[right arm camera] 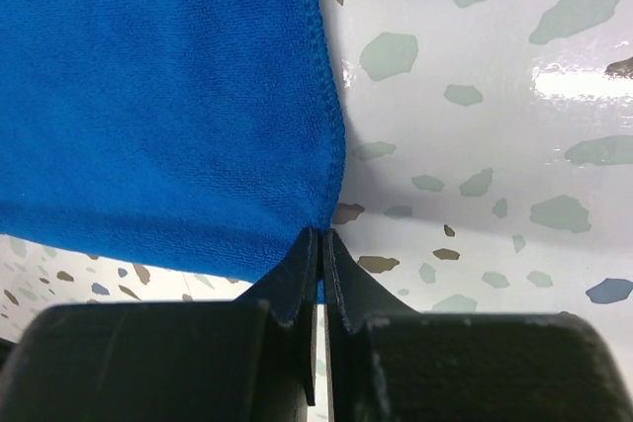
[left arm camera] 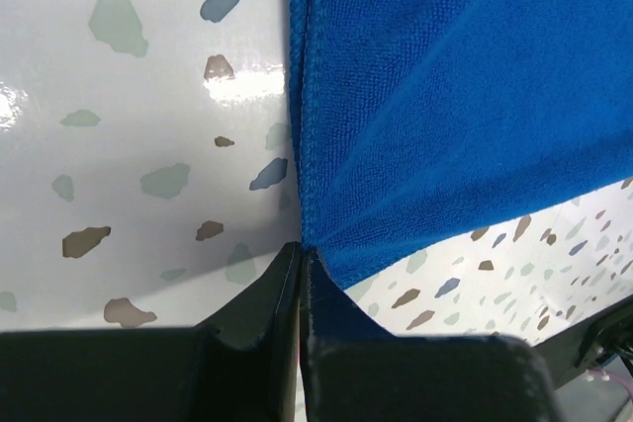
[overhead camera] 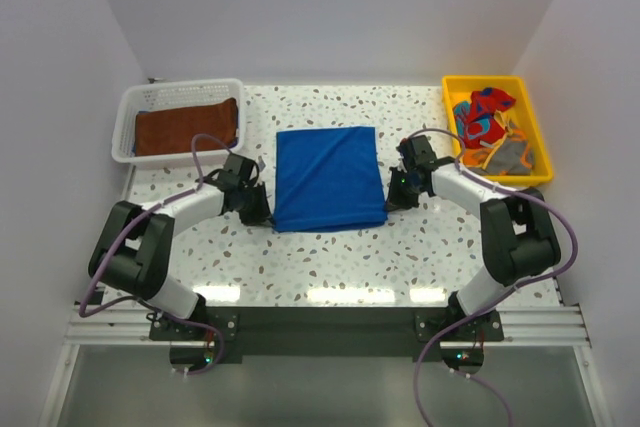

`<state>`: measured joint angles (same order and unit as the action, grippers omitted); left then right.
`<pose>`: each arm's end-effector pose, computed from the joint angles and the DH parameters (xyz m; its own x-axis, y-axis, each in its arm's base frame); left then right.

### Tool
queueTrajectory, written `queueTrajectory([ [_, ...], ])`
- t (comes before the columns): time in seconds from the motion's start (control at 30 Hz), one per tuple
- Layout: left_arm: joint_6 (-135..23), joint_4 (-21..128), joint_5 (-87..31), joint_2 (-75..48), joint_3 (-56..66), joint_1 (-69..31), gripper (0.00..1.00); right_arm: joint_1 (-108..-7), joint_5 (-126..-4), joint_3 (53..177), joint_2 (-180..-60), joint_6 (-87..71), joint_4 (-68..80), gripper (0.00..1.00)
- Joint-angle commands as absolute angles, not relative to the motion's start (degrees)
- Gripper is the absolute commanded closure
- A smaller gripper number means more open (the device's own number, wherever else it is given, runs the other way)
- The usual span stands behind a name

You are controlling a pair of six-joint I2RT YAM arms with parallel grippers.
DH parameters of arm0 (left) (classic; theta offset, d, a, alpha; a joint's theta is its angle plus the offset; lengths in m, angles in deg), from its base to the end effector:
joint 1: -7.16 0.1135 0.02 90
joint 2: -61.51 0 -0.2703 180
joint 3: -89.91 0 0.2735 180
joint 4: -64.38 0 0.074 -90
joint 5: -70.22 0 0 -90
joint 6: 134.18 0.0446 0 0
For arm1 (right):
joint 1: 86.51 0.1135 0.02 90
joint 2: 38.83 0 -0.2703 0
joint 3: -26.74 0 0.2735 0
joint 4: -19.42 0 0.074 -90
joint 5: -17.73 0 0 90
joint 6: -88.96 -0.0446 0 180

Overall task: Fold and stack the towels
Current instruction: Fold the towel

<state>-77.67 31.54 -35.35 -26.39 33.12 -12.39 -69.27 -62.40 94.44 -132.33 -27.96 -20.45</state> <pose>0.2746 -0.1102 0.1372 -0.9452 -0.2284 -0.2332 -0.1057 0.8901 -0.4434 0.3142 0.1055 0.1568 -0.9387 0.1757 -0.2966 0.0735 0.9426 0.3258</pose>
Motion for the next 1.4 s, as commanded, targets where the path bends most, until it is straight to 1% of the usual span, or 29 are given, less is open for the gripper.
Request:
queueTrajectory([
  [0.0, -78.5, 33.9, -33.5, -27.0, 33.3, -12.9, 1.0, -69.5, -64.5, 96.8, -132.1, -26.7, -21.5, 1.0],
  [0.23, -78.8, 32.6, -32.2, -26.0, 33.3, -14.1, 1.0, -69.2, -65.2, 97.5, -132.1, -25.8, -24.7, 1.0],
  [0.53, -78.1, 27.4, -29.8, -23.2, 29.2, -14.2, 1.0, -67.2, -66.1, 101.5, -129.1, -25.7, -30.3, 1.0],
  [0.7, -78.0, 27.2, -29.2, -22.8, 30.7, -14.2, 1.0, -66.9, -67.3, 98.1, -128.1, -26.3, -28.9, 0.99],
  [0.93, -78.3, 31.2, -30.1, -25.3, 34.0, -14.3, 1.0, -66.7, -67.6, 94.0, -130.8, -27.4, -24.4, 0.97],
  [1.03, -78.2, 32.1, -29.5, -25.1, 34.7, -14.5, 0.94, -66.6, -68.1, 92.7, -131.5, -27.3, -23.1, 0.96],
  [1.07, -78.2, 32.2, -29.4, -25.0, 34.8, -14.7, 0.9, -66.6, -68.1, 92.4, -131.6, -27.4, -22.3, 0.96],
  [1.13, -78.3, 32.5, -29.6, -24.6, 35.1, -15.0, 0.86, -66.6, -68.2, 92.2, -131.6, -27.3, -21.8, 0.95],
  [1.2, -78.5, 32.5, -29.6, -24.0, 35.3, -15.3, 0.82, -66.3, -68.1, 92.1, -131.7, -27.4, -21.9, 0.92],
  [1.23, -78.5, 32.5, -29.7, -23.8, 35.7, -15.3, 0.78, -66.3, -67.8, 92.2, -131.4, -27.3, -22.1, 0.86],
  [1.3, -78.6, 32.0, -29.7, -22.7, 35.9, -15.3, 0.72, -65.8, -67.7, 92.2, -131.0, -27.1, -22.7, 0.8],
  [1.33, -78.6, 31.8, -29.6, -22.2, 36.2, -15.3, 0.67, -65.7, -67.8, 92.2, -130.0, -26.8, -23.1, 0.75],
  [1.37, -78.6, 31.4, -29.5, -21.7, 36.2, -15.3, 0.64, -65.7, -68.1, 92.2, -129.4, -26.6, -23.9, 0.73],
])
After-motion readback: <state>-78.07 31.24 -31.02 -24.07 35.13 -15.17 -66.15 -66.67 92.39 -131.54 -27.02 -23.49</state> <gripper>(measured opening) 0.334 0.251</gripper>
